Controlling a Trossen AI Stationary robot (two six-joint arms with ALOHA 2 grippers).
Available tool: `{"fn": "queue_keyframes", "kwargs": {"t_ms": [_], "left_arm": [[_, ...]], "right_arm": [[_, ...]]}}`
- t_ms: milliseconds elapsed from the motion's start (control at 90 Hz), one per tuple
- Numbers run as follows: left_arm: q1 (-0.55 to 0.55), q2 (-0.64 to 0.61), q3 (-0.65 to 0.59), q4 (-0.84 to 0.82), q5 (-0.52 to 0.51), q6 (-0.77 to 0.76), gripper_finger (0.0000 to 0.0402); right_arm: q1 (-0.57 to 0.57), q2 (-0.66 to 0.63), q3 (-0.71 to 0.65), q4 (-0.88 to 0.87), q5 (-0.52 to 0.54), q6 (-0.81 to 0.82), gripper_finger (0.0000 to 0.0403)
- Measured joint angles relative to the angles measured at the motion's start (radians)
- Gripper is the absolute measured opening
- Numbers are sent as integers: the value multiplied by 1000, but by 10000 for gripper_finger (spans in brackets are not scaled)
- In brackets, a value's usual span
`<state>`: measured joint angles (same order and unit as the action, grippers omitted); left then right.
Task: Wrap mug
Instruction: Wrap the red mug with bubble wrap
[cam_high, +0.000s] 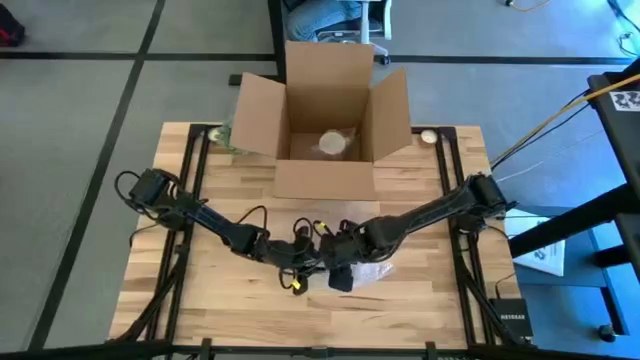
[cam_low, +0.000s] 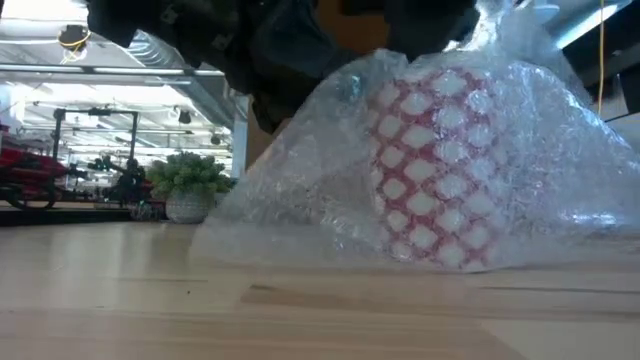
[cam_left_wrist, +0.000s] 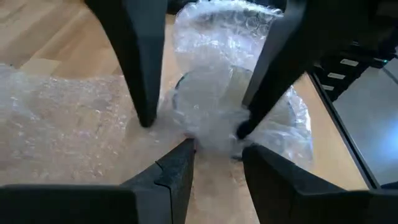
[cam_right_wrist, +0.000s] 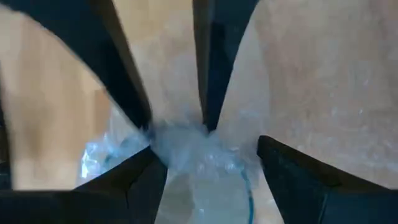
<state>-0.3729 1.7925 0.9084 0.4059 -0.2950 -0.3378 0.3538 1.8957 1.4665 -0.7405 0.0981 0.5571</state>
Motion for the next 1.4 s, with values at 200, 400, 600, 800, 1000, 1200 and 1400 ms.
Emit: {"fn": "queue_keyframes", "kwargs": {"t_ms": [200, 400, 600, 800, 1000, 1200, 1400], "left_arm": [[-1, 7, -4, -26, 11, 1, 120], [0, 5, -4, -18, 4, 1, 120], [-1, 3, -3, -12, 4, 4, 120], [0, 1, -1, -7, 4, 3, 120], [0, 1, -1, -4, 21, -1, 120], [14, 2, 0, 3, 72, 11, 120], [58, 42, 3, 2, 148, 32, 120]], "right_arm": [[-2, 62, -40, 60, 41, 42, 237], [7, 98, -59, 29, 33, 9, 237], [7, 82, -29, 8, 69, 9, 237], [2, 20, 156, -248, 41, -35, 237], [84, -102, 199, -446, 58, 68, 237], [215, -206, -28, -490, -24, 298, 237], [282, -242, -295, -290, -65, 330, 237]]}}
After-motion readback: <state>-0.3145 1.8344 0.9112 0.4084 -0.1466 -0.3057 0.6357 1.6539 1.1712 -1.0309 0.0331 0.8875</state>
